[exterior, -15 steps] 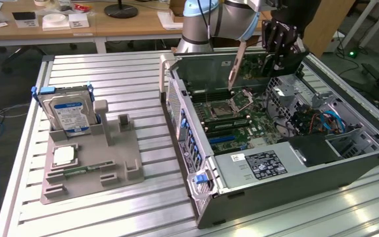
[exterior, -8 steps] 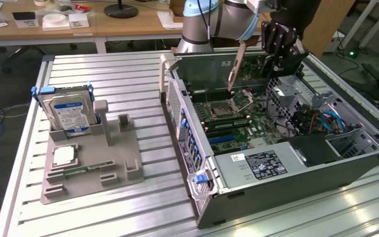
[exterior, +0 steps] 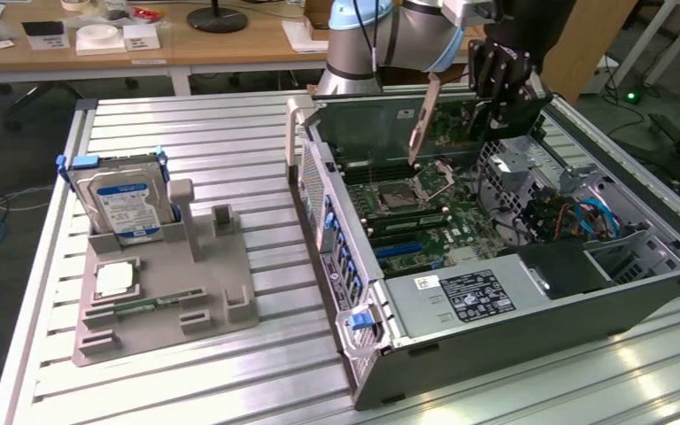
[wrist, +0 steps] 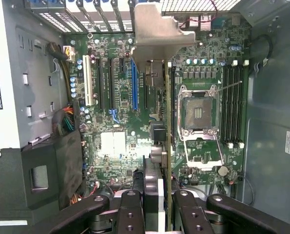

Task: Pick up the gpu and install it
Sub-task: 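Insert the gpu into the slot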

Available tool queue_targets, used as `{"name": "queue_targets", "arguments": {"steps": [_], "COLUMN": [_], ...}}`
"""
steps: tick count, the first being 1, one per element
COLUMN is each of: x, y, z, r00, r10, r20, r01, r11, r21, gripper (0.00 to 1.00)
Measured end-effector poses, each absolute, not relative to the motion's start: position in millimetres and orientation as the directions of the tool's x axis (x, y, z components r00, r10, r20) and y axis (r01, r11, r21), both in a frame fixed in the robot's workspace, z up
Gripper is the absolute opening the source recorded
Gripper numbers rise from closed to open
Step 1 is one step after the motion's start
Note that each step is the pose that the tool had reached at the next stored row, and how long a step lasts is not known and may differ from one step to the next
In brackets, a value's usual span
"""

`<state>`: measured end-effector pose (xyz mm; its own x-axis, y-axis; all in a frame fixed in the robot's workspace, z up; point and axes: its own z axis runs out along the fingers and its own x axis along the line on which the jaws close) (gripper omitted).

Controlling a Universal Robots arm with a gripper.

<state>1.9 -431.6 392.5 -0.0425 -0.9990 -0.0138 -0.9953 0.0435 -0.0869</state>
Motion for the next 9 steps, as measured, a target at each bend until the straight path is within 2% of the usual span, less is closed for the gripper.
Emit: {"name": "queue_targets", "arguments": {"steps": [9], "x": [1.9], "y": [-431.6], "z": [389.6], "r00": [-0.044], "r10": [-0.999], "r20": [-0.014], "r01": [-0.995], "r11": [0.045], "r21": [-0.087], "gripper": [0.28]}}
